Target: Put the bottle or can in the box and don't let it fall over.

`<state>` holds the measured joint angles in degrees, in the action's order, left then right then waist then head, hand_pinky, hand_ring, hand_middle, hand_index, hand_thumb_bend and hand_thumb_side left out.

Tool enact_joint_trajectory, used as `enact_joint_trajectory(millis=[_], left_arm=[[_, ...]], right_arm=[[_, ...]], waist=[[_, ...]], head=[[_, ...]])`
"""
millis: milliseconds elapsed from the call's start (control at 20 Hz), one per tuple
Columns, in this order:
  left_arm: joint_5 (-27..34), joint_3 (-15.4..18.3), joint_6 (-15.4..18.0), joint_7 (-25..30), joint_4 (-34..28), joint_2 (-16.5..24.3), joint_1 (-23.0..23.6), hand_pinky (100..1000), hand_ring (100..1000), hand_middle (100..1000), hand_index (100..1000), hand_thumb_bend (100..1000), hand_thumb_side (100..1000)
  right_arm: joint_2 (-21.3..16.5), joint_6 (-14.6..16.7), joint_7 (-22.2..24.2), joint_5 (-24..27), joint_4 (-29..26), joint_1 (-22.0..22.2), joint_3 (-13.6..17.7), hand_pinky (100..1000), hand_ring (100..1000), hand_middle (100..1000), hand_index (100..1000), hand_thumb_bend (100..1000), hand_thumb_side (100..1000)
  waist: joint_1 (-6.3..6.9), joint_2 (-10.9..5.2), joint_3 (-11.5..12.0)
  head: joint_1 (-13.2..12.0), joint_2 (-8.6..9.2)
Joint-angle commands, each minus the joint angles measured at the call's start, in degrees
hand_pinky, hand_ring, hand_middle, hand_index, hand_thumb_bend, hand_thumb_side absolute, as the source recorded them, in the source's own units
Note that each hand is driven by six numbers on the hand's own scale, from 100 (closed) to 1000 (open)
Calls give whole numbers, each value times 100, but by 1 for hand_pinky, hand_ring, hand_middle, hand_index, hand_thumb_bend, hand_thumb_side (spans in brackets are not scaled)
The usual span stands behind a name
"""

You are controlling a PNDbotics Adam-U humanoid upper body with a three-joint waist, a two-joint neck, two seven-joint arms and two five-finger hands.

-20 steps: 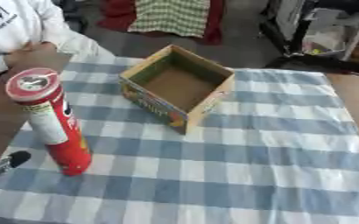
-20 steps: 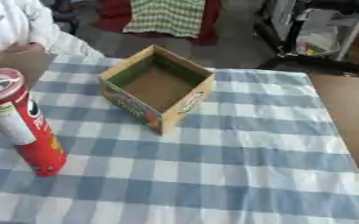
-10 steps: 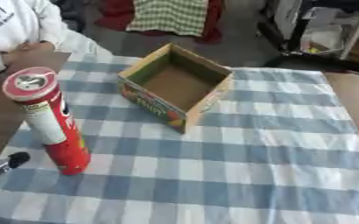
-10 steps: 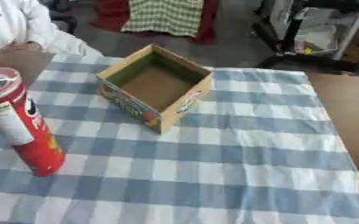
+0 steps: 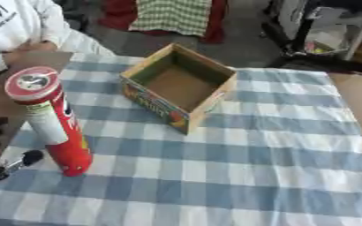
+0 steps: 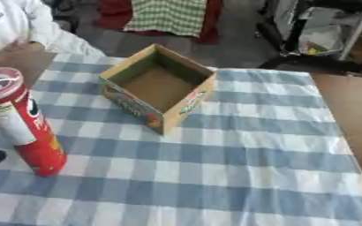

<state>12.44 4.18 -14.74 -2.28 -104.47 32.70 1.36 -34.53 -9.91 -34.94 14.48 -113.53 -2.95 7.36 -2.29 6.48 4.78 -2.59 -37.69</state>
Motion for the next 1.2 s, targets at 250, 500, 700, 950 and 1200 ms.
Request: enact_joint_trajectory(millis=[250,500,700,950,1200], left_arm=[[-82,-44,113,-16,111,53,-274,1000,1000,942,887,928,255],[-86,-100,253,-39,225,2,-418,1000,1000,939,881,937,271],[-8,-147,344,-28,304,-36,-548,1000,1000,942,880,943,281],[74,-211,466,35,337,-95,-699,1000,1000,942,875,945,291],[165,-252,515,30,421,-141,-851,1000,1000,939,871,946,294]], right_arm=[[-119,15,64,44,-106,-37,27,883,1000,851,851,100,661],[-113,8,74,49,-106,-43,19,883,1000,849,850,100,665],[-102,-2,83,57,-106,-46,10,883,1000,847,848,100,668],[-85,-20,98,64,-106,-43,7,883,1000,846,847,100,672],[-61,-37,103,74,-106,-40,2,883,1000,844,846,100,678]], waist=[[3,-20,-11],[-7,-6,-17],[-15,4,-21],[-25,15,-30],[-28,27,-42]], head=[[-16,27],[9,29],[12,29],[0,33],[-1,29]])
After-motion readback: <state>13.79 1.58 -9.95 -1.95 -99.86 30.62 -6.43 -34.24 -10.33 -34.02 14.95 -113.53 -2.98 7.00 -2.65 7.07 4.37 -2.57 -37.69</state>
